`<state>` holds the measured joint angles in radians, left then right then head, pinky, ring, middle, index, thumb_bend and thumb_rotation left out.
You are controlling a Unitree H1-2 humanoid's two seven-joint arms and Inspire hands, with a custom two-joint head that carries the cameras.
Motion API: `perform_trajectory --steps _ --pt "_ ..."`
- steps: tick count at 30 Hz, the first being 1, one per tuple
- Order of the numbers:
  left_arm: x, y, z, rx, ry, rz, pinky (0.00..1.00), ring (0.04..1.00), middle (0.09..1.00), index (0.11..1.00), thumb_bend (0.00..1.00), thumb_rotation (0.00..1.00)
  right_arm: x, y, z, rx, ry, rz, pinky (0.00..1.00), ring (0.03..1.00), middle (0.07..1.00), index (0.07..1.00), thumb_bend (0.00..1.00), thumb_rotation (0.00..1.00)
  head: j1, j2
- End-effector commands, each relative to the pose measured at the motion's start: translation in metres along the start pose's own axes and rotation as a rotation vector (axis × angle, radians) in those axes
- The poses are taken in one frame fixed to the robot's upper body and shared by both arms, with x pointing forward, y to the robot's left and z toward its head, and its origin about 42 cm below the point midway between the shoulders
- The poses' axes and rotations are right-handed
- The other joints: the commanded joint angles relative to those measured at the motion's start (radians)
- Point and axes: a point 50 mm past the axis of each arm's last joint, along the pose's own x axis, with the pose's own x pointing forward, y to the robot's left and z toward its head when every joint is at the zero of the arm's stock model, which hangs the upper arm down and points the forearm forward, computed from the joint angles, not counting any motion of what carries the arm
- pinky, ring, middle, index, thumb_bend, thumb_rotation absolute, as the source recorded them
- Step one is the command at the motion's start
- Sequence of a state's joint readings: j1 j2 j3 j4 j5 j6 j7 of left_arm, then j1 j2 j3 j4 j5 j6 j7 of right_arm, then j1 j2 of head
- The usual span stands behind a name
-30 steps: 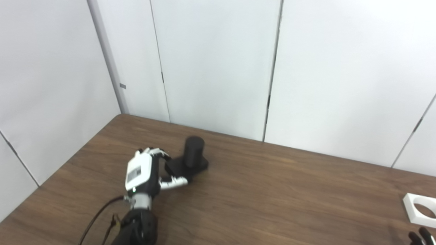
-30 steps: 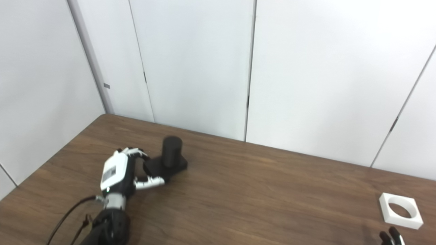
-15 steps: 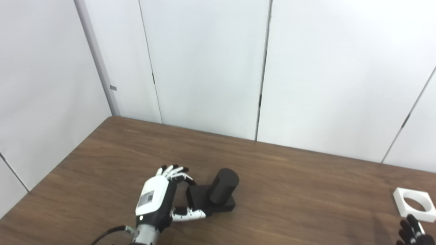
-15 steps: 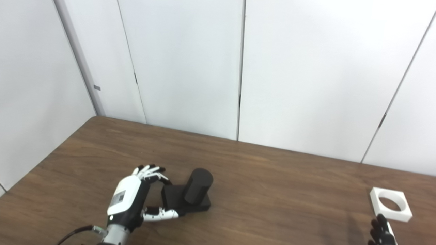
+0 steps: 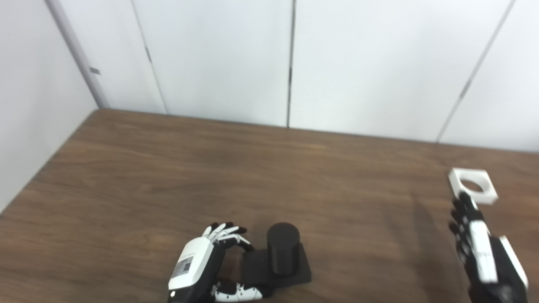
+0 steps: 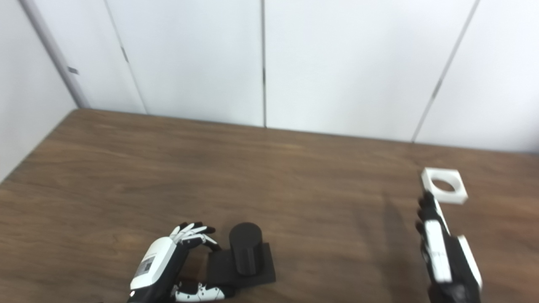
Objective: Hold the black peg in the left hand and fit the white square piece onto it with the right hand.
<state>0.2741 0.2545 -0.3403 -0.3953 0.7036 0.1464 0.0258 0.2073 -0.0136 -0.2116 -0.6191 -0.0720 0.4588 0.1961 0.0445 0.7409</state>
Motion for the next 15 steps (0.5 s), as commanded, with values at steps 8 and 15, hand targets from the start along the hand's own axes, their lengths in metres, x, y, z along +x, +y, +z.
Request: perform_trajectory --steps 8,15 --pt "-0.002 0.006 -0.001 0.107 -0.124 -0.235 1.00 0.906 0.815 0.484 0.52 0.05 -0.058 0.001 -0.005 -0.046 0.091 -0.028 1.00 1.000 0.972 1.000 0.44 1.00 -0.061 0.072" --pt "-0.001 0.014 -0.002 0.151 -0.189 -0.322 1.00 0.918 0.814 0.485 0.52 0.05 -0.055 0.004 -0.002 -0.071 0.080 -0.026 1.00 1.000 0.955 1.000 0.49 1.00 -0.117 0.113"
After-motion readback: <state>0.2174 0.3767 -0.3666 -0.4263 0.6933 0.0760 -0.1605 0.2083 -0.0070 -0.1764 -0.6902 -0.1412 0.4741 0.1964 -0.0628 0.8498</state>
